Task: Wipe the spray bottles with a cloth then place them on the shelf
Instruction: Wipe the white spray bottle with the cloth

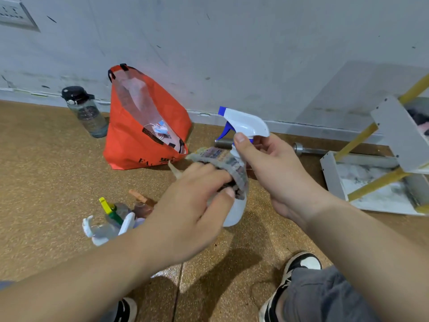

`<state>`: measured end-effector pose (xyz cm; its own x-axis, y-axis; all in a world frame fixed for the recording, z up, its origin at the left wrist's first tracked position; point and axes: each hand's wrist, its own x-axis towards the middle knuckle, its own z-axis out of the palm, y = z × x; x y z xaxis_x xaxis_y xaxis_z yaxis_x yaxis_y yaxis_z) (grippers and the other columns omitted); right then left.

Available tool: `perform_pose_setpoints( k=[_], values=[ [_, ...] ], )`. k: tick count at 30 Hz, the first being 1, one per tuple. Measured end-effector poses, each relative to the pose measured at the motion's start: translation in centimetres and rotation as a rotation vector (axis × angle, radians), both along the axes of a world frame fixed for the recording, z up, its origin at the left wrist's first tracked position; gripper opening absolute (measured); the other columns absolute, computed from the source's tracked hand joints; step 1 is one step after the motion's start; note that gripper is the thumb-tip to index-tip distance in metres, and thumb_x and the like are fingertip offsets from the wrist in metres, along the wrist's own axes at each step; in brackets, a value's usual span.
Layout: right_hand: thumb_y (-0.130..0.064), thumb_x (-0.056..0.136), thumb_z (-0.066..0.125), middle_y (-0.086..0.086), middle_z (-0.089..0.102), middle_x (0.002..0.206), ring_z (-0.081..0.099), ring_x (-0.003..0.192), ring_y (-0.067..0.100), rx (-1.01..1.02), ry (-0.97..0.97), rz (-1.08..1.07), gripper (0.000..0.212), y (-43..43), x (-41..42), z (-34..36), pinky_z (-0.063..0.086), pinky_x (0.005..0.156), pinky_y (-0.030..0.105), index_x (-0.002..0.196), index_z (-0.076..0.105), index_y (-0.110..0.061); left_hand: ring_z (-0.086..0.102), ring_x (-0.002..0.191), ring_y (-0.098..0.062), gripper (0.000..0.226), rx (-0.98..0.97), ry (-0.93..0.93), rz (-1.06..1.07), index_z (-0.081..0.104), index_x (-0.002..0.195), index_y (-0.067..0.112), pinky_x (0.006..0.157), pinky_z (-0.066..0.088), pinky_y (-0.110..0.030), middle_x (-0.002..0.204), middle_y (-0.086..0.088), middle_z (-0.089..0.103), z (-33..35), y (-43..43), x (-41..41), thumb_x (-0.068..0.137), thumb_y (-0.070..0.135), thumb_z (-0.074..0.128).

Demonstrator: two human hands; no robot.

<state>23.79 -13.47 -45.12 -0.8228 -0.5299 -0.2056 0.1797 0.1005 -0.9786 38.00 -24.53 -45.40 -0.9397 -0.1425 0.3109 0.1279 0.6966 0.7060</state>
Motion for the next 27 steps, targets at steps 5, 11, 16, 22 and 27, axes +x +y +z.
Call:
perform_pose_setpoints(
  k=[5, 11, 16, 22, 27],
  values=[
    [-0.029, 0.099, 0.069, 0.003, 0.078, 0.101, 0.072, 0.091, 0.011, -0.043, -0.037, 0.038, 0.021, 0.1, 1.1, 0.2, 0.057, 0.081, 0.028, 0.116, 0.073, -0.018, 0.056, 0.068, 0.0, 0.039, 0.289, 0.069, 0.293, 0.055, 0.099, 0.024, 0.063, 0.044, -0.023, 0.092, 0.005, 0.065, -1.7, -1.4, -1.9, 0.076, 0.029, 0.086],
    [-0.024, 0.098, 0.071, 0.009, 0.076, 0.113, 0.074, 0.108, 0.025, -0.094, -0.056, 0.037, 0.021, -0.1, 1.7, 0.7, 0.061, 0.094, 0.04, 0.119, 0.072, -0.024, 0.049, 0.139, -0.014, 0.066, 0.301, 0.025, 0.238, 0.039, 0.155, 0.027, 0.114, 0.043, -0.04, 0.145, 0.011, 0.05, -2.7, -0.1, -2.1, 0.094, 0.026, 0.066],
    [-0.019, 0.098, 0.07, 0.004, 0.078, 0.106, 0.074, 0.094, 0.013, -0.115, -0.098, 0.013, 0.02, 0.1, 2.0, 0.2, 0.058, 0.076, 0.026, 0.116, 0.073, -0.025, 0.037, 0.143, 0.005, 0.068, 0.191, -0.056, 0.281, 0.016, 0.165, 0.029, 0.112, 0.031, -0.014, 0.158, 0.022, 0.038, -3.4, 2.2, -1.4, 0.104, 0.04, 0.042],
    [-0.015, 0.099, 0.068, -0.009, 0.075, 0.096, 0.069, 0.09, 0.01, -0.1, -0.009, 0.021, 0.024, 0.2, 2.3, -0.3, 0.056, 0.086, 0.035, 0.118, 0.07, -0.03, 0.043, 0.072, -0.022, 0.025, 0.809, -0.343, 0.467, 0.05, 0.082, 0.017, 0.069, 0.034, -0.037, 0.076, -0.006, 0.049, -3.9, -1.6, -3.5, 0.105, 0.023, 0.044],
    [-0.017, 0.099, 0.069, -0.001, 0.077, 0.107, 0.073, 0.101, 0.019, -0.097, -0.034, 0.019, 0.024, 0.2, 2.0, -0.4, 0.056, 0.088, 0.037, 0.121, 0.07, -0.027, 0.062, 0.083, -0.013, 0.027, 0.572, -0.165, 0.353, 0.064, 0.095, 0.014, 0.074, 0.046, -0.03, 0.088, 0.002, 0.069, -2.3, 1.2, -2.6, 0.109, 0.024, 0.042]
  ],
)
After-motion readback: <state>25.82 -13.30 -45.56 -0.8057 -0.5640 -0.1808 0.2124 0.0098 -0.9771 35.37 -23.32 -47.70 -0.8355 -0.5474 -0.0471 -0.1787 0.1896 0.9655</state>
